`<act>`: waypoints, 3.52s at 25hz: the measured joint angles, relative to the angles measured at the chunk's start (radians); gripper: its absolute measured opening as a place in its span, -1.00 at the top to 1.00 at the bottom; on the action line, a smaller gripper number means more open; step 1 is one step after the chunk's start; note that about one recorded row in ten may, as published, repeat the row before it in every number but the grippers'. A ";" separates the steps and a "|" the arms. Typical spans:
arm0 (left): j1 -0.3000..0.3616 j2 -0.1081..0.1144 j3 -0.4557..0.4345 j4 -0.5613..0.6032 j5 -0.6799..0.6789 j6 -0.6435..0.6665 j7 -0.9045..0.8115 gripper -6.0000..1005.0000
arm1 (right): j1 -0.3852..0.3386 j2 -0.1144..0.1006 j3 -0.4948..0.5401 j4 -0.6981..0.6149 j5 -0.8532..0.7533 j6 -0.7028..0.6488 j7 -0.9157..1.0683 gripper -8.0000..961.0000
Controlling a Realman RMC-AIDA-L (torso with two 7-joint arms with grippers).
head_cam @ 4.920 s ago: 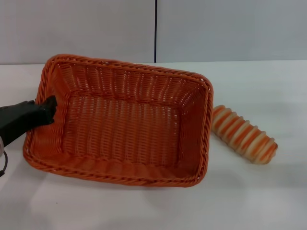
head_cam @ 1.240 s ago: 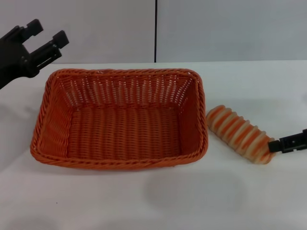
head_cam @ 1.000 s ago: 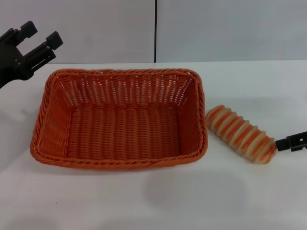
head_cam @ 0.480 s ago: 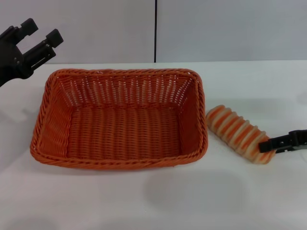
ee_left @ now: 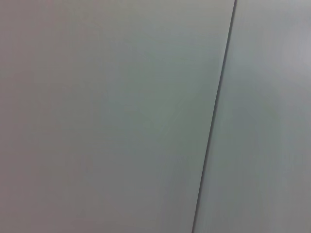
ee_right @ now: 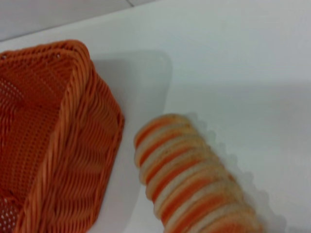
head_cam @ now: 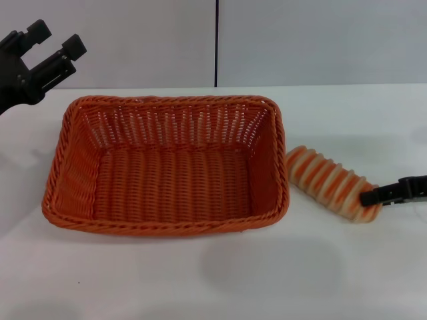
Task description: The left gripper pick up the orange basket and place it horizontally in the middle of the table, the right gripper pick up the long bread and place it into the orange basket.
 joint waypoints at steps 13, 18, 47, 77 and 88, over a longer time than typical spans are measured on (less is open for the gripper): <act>-0.004 0.002 -0.017 -0.047 -0.048 0.041 0.000 -0.56 | -0.111 0.041 0.057 -0.399 0.156 -0.085 0.046 0.31; -0.004 0.002 -0.018 -0.047 -0.051 0.044 0.000 -0.56 | -0.112 0.050 0.096 -0.561 0.241 -0.183 0.066 0.36; -0.003 0.002 -0.018 -0.143 -0.077 0.109 0.070 -0.56 | -0.010 0.050 -0.199 -0.362 0.523 -0.271 -0.145 0.74; -0.004 0.003 -0.035 -0.205 -0.076 0.122 0.150 -0.56 | -0.224 0.067 0.092 -0.417 0.714 -0.241 -0.424 -0.43; -0.022 0.001 -0.115 -0.369 -0.098 0.215 0.318 -0.56 | -0.320 0.063 0.456 0.109 0.869 -0.166 -1.012 -0.43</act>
